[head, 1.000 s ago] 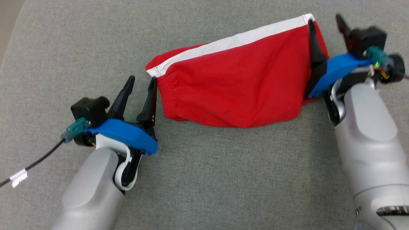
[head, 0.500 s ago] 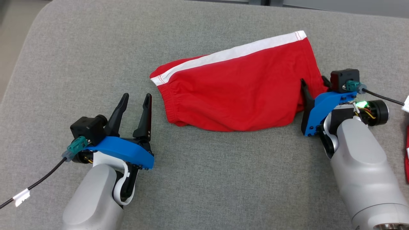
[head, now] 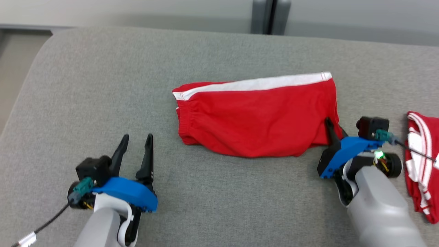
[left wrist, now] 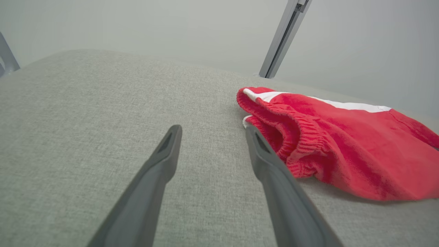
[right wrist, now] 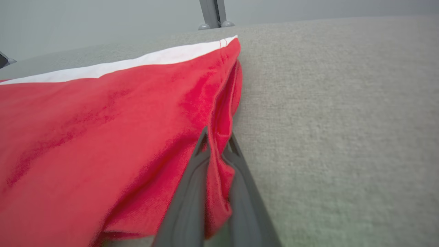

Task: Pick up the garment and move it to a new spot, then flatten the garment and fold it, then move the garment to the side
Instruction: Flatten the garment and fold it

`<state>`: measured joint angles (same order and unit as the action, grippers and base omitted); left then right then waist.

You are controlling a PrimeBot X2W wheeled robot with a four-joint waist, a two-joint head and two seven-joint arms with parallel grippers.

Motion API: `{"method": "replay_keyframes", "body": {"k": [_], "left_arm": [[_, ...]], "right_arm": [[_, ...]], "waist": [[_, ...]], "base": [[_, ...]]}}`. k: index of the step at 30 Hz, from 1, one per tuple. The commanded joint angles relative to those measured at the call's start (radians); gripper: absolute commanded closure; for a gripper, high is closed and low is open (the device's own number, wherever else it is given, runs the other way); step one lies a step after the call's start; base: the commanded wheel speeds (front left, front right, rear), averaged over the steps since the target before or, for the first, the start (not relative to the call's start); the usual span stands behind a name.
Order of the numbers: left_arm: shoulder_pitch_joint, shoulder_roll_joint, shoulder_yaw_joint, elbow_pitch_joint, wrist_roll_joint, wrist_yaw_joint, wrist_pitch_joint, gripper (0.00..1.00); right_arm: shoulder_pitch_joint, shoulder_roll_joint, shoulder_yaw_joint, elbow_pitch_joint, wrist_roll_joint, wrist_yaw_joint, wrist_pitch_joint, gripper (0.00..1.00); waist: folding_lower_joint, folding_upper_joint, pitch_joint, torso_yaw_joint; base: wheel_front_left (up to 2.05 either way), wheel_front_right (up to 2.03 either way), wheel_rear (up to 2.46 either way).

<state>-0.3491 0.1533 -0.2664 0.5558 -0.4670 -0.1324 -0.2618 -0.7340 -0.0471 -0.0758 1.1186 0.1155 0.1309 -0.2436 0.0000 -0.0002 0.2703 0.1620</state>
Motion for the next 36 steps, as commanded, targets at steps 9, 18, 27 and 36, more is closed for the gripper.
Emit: {"method": "replay_keyframes", "body": {"k": [9,18,27,36], "left_arm": [[0.106,-0.025,0.057,-0.001,0.065,0.003,-0.004,0.00],[0.079,-0.031,0.038,0.000,0.050,0.003,-0.004,0.00],[0.058,-0.037,-0.003,0.012,0.038,0.003,-0.004,0.00],[0.037,-0.038,-0.046,0.017,0.057,0.003,-0.004,0.00]], "right_arm": [[0.157,-0.006,0.020,-0.102,0.092,0.000,-0.022,1.00],[0.111,-0.004,0.244,-0.352,0.097,0.000,-0.023,1.00],[0.098,-0.004,0.558,-0.445,0.263,0.000,0.035,1.00],[0.098,-0.006,0.715,-0.475,0.446,0.000,0.007,0.00]], "waist": [[0.0000,0.0002,-0.086,-0.062],[0.0000,0.0002,-0.050,-0.002],[0.0000,0.0002,-0.047,0.068],[0.0000,0.0002,-0.052,0.084]], "base": [[0.00,0.00,0.00],[0.00,0.00,0.00],[0.00,0.00,0.00],[0.00,0.00,0.00]]}}
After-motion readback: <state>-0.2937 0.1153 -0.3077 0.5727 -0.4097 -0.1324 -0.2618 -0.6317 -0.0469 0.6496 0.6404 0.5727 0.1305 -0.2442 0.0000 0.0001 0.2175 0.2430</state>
